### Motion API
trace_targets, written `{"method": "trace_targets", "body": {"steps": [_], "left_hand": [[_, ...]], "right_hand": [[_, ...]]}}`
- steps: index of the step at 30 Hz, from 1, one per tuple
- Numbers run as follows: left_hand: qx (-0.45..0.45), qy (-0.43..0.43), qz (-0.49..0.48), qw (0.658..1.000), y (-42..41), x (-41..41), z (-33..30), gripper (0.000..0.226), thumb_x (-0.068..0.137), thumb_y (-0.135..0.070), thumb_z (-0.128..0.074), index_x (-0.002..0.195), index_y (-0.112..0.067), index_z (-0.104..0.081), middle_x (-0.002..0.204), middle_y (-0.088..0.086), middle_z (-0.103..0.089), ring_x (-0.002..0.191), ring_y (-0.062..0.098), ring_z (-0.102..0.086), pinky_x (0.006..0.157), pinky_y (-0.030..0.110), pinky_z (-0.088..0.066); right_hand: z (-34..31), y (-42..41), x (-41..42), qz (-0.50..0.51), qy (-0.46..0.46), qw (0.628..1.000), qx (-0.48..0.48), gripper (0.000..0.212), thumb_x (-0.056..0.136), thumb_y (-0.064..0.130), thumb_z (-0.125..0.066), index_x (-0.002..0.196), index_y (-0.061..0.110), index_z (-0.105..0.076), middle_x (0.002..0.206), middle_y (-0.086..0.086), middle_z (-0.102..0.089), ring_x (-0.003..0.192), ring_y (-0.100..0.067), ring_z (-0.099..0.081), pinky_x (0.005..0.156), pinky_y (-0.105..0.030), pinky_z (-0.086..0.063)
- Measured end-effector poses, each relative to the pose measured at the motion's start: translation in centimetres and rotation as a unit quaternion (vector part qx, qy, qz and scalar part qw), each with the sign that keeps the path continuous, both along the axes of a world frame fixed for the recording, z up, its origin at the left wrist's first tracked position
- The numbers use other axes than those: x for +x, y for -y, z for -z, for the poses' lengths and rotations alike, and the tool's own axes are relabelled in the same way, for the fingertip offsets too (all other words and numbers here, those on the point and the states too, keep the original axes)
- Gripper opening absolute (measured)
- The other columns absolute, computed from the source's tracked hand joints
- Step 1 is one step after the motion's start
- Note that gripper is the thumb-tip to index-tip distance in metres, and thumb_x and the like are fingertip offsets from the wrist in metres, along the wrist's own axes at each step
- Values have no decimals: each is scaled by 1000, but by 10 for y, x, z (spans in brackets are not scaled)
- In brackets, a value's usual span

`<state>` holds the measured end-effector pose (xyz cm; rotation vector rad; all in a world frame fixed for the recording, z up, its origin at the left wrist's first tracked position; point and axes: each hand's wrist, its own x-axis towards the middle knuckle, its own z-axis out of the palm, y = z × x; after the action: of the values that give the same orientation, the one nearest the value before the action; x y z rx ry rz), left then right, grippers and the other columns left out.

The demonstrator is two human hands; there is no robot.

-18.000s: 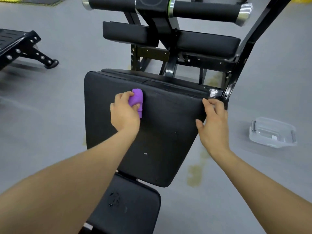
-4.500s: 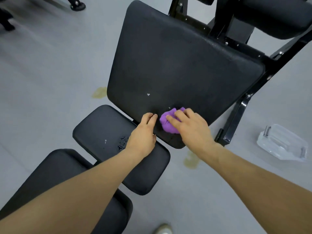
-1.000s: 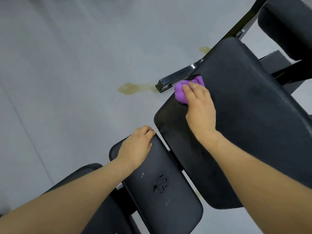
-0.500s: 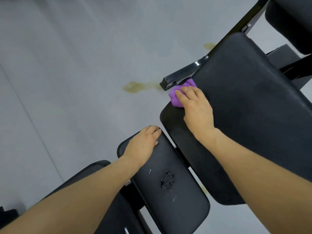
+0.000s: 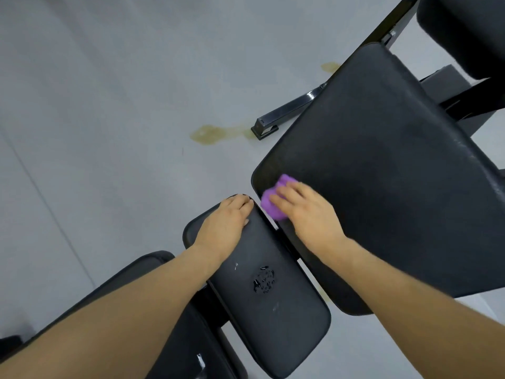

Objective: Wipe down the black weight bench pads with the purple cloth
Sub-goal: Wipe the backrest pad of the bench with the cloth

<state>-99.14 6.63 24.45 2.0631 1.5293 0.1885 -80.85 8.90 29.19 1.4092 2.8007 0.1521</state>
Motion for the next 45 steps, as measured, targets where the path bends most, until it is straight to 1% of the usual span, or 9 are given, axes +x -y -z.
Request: {"method": "trace_targets", "body": {"steps": [5, 10, 15, 21, 26, 30, 38, 41, 45], "left_hand": [[9, -8, 5, 1000, -1, 0, -4, 43, 97, -14, -43, 140, -16, -39, 146, -5, -35, 133, 15, -33, 103, 28, -36], [-3, -14, 3, 1000, -2, 1, -8, 43, 98, -14, -41, 141, -16, -37, 146, -4, -35, 132, 16, -33, 102, 26, -34], [-7, -16, 3, 1000, -3, 2, -8, 44, 97, -13, -43, 141, -16, -38, 143, -3, -38, 130, 17, -36, 101, 27, -36], [2, -23, 8, 1000, -2, 3, -8, 42, 96, -12, -46, 137, -14, -43, 141, -3, -40, 127, 19, -38, 100, 29, -37], [1, -33, 9, 999, -3, 4, -11, 42, 97, -14, -42, 139, -15, -40, 143, -2, -38, 129, 19, -37, 100, 28, -35], [-2, -35, 10, 999, -2, 3, -11, 42, 98, -14, -40, 140, -15, -39, 143, -2, -37, 129, 18, -36, 101, 26, -35], [-3, -36, 7, 999, -2, 5, -12, 39, 94, -12, -47, 133, -14, -46, 136, -2, -42, 125, 21, -39, 97, 33, -41], [-4, -53, 8, 999, -1, 7, -13, 41, 96, -12, -44, 137, -13, -42, 140, -1, -39, 126, 21, -38, 97, 32, -39], [1, -76, 10, 997, 2, 8, -15, 41, 99, -12, -37, 140, -12, -37, 143, 0, -35, 129, 21, -34, 96, 30, -39]], "right_hand": [[4, -36, -36, 45, -25, 999, 10, 48, 74, 10, -27, 90, 8, -72, 90, -8, -69, 91, -29, -66, 80, -34, -55], [0, 57, 35, 28, -2, 1000, -10, 43, 80, 6, -36, 108, 10, -69, 110, -8, -67, 111, -26, -53, 99, -36, -41], [-6, 46, 30, 37, -18, 999, -12, 46, 76, 9, -33, 98, 12, -73, 103, -6, -70, 100, -26, -66, 87, -34, -52], [12, -20, -34, 82, -40, 996, 18, 24, 71, 8, -60, 92, 10, -72, 97, -7, -68, 100, -28, -64, 86, -34, -51], [6, 58, 25, 24, 6, 999, 24, 42, 81, 8, -36, 106, 10, -70, 109, -8, -68, 105, -30, -62, 98, -37, -38], [4, 90, 53, 40, 19, 999, 16, 41, 82, 11, -38, 104, 13, -72, 108, -6, -68, 103, -28, -62, 97, -35, -38], [19, 2, -23, 79, -5, 996, 30, 27, 76, 11, -50, 91, 13, -73, 103, -7, -68, 100, -27, -63, 89, -34, -50], [17, 38, 5, 61, 1, 998, 35, 40, 79, 11, -37, 98, 13, -72, 108, -6, -67, 106, -27, -58, 93, -36, -47], [12, 106, 55, 57, 11, 998, 31, 41, 82, 9, -37, 105, 13, -70, 110, -8, -67, 111, -26, -45, 100, -37, -37]]}}
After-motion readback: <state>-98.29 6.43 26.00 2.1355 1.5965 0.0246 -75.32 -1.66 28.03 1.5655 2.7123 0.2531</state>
